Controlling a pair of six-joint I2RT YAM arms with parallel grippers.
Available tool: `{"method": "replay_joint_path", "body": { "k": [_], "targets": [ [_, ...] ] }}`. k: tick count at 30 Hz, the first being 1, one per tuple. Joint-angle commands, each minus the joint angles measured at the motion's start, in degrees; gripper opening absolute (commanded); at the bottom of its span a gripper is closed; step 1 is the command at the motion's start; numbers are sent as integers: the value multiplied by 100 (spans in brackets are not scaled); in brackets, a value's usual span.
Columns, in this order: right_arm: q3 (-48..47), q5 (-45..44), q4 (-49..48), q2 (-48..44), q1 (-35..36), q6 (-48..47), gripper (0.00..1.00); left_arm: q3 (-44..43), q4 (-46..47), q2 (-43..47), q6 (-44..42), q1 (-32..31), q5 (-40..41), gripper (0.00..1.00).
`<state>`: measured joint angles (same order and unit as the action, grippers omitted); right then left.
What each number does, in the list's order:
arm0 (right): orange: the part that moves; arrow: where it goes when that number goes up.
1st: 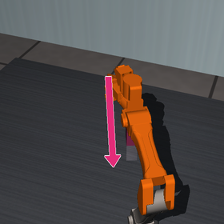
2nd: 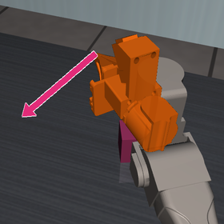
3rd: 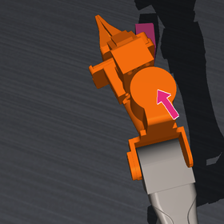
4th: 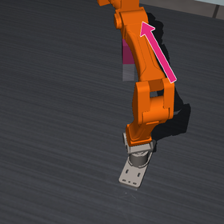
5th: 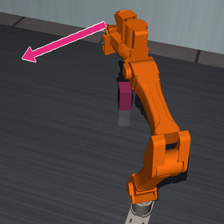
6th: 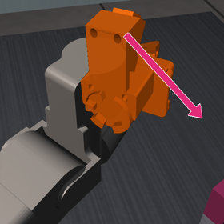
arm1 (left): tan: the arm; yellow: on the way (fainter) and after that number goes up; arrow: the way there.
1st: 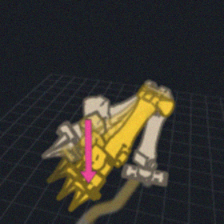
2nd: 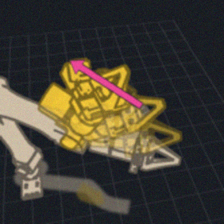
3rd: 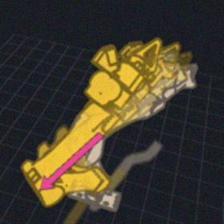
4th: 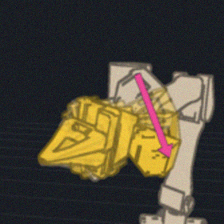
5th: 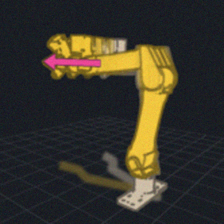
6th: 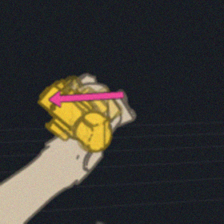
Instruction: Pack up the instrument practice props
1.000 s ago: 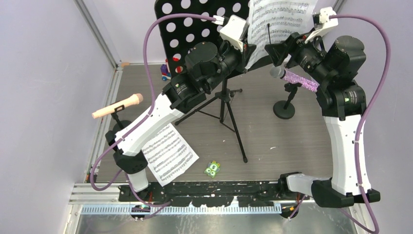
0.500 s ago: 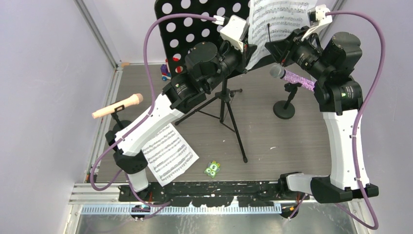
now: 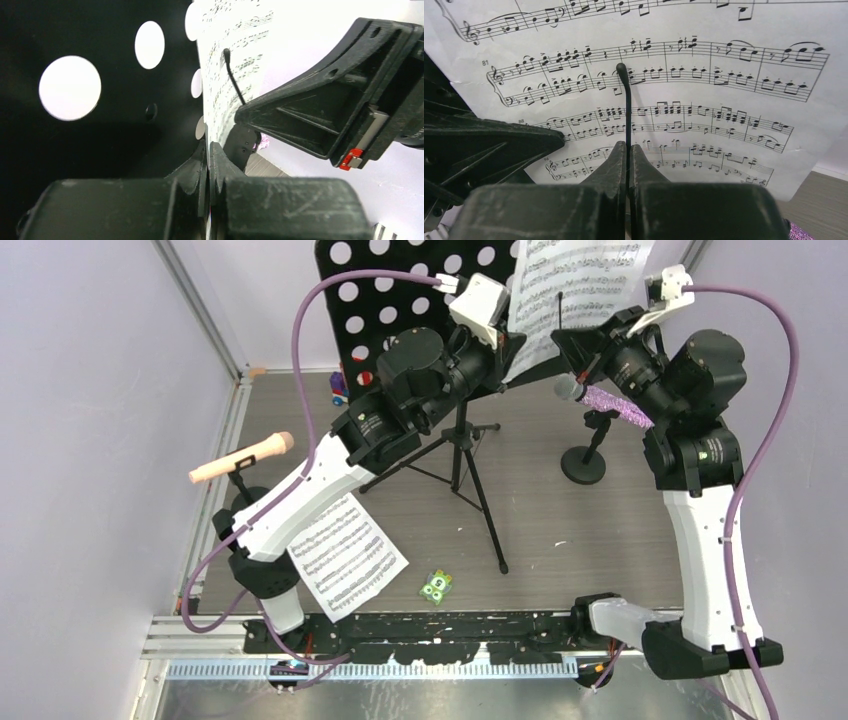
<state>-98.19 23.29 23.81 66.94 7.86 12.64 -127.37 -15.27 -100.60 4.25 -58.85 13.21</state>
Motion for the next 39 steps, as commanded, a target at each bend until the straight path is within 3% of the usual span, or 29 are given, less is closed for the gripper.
{"method": "replay_joint_path", "body": {
  "k": [1, 13, 21, 27, 32, 39],
  "targets": [
    [409, -257, -871, -578, -13, 202, 0, 221, 503, 557, -24, 15, -41, 0],
    [1015, -564, -1143, -995, -16, 225, 1, 825, 389, 1382, -82, 15, 50, 0],
    [993, -518, -1112, -936, -12, 188, 0, 1902, -129, 2990, -38, 21, 317, 0],
    [1072, -580, -1105, -911, -13, 136, 0, 2582, -1126, 4436, 419, 17, 717, 0],
    [1143, -520, -1138, -918, -12, 165, 0, 3010, -2666, 5495, 1067, 14, 1206, 0],
    [1261, -494, -1142, -946, -12, 167, 1, 4299, -3714, 7175, 2084, 22, 2011, 0]
  ]
}}
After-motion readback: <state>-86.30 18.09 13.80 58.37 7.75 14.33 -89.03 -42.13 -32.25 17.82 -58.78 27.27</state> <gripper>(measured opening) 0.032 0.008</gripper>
